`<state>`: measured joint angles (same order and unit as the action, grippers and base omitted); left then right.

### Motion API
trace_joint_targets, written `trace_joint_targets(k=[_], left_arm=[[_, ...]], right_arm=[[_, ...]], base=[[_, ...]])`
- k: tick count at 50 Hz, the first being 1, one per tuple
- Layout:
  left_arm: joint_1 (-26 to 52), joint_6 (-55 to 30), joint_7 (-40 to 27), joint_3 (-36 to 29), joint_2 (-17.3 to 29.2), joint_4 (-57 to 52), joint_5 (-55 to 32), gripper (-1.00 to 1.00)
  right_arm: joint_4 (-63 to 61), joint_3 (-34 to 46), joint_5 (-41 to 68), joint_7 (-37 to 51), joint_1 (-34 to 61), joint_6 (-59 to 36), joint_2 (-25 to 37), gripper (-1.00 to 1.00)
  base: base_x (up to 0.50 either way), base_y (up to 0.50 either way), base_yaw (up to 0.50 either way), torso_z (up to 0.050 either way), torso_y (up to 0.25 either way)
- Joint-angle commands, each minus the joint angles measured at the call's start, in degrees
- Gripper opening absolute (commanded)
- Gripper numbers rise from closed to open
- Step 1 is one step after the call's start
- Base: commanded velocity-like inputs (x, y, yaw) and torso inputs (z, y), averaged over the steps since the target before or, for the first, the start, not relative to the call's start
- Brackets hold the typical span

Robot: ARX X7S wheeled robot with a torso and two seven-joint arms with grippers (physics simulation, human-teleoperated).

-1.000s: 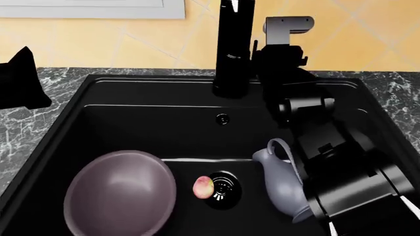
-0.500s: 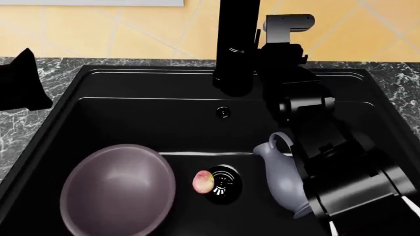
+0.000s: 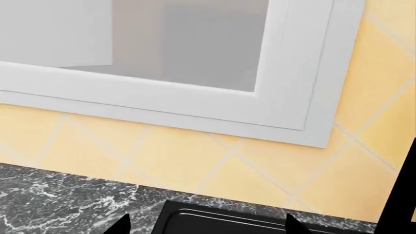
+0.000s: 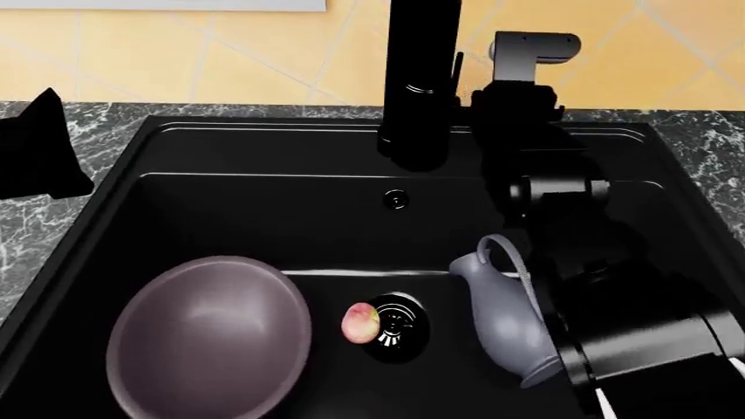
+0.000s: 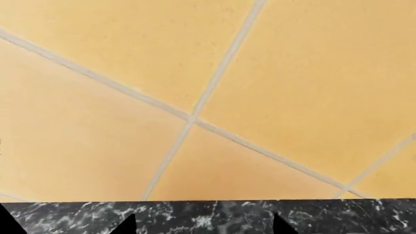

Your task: Pick the pitcher and bowl and place them in the sink. Then turn on the water.

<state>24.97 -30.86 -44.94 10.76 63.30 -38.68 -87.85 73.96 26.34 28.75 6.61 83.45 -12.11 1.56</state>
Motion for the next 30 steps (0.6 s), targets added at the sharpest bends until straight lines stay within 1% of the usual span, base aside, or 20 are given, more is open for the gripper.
trace_joint_targets(k=[1,14,30], left_arm=[[0.96,-0.36,-0.51,-0.61,0.11,-0.10,-0.41,1.00],[2.46,-0.83,-1.01,-1.73,0.04,-0.08,-0.71,1.00],[2.31,-1.01,-0.93,-1.78,-0.15,-0.05,-0.43,1.00]], right_arm=[[0.99,-9.32,-8.42,0.84,-1.09,-0.94,2.92,1.00],[0.99,-18.24,-15.78,0.23,-1.46,-1.45,4.03,1.00],[0.99,-24.56,-21.48,-0.79,-1.84,-1.55,3.86,1.00]], base=[[0.00,0.00,0.00,0.000,0.000],[0.00,0.00,0.00,0.000,0.000],[0.00,-0.02,0.00,0.000,0.000]])
